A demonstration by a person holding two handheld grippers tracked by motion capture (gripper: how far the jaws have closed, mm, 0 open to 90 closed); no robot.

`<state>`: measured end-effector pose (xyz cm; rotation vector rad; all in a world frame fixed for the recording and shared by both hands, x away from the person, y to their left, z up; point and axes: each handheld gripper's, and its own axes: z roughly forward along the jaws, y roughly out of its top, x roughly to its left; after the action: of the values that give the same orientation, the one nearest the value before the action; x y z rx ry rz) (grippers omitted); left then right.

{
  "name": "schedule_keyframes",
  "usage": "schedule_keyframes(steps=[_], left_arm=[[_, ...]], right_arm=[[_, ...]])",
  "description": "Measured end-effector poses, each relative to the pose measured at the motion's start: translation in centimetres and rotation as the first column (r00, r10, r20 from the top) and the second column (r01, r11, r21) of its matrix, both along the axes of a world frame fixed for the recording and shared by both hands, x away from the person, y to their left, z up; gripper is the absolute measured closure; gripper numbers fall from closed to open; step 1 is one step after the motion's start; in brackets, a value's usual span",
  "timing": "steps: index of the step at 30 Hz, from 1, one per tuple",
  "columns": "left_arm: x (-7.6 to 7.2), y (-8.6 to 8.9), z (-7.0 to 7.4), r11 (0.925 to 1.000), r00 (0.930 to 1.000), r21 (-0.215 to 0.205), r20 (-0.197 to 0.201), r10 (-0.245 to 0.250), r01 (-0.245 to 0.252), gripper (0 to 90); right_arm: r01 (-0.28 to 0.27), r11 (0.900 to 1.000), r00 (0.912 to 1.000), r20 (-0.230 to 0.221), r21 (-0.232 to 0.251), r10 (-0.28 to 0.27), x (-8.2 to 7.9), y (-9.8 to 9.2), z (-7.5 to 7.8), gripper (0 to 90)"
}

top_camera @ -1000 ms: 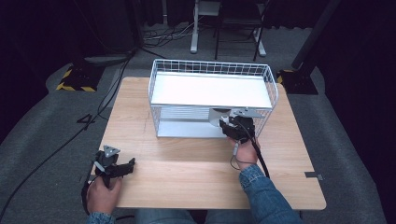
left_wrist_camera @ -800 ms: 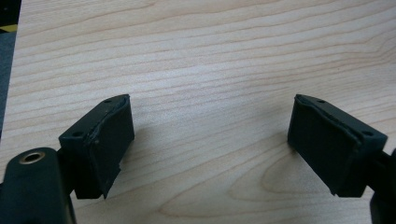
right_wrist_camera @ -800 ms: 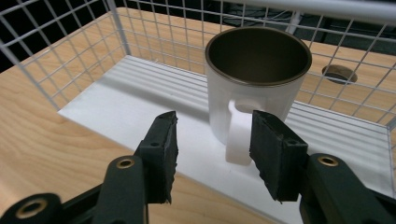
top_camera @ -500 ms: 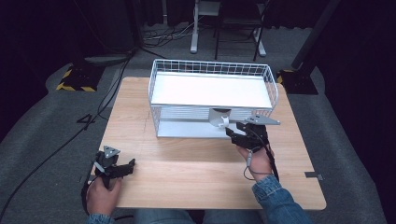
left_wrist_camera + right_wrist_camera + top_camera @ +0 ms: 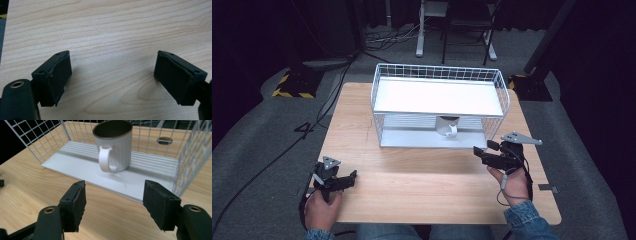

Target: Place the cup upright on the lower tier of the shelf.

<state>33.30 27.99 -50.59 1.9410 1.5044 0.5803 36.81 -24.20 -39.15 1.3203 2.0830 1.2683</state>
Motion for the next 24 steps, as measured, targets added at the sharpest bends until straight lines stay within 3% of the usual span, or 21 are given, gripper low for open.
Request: schedule_keyframes(steps=[10, 18, 24], left_arm=[[0.0, 0.0, 0.0, 1.0, 1.0, 0.001, -0.001, -0.001, 0.001, 14.9], [0.0, 0.0, 0.0, 1.0, 1.0, -0.001, 0.0, -0.002, 0.002, 14.9], [0.0, 0.0, 0.0, 1.0, 1.0, -0.001, 0.0, -0.001, 0.001, 14.9]], right_arm=[[-0.022, 1.0, 0.999, -0.039, -0.02, 0.021, -1.3, -3.1, -1.1, 27.5], [-0.024, 0.999, 0.9956, -0.091, -0.032, 0.021, -1.9, -4.9, -3.0, 24.4], [-0.026, 0.998, 0.9941, -0.106, -0.059, 0.019, -2.4, -5.6, -4.5, 23.8]])
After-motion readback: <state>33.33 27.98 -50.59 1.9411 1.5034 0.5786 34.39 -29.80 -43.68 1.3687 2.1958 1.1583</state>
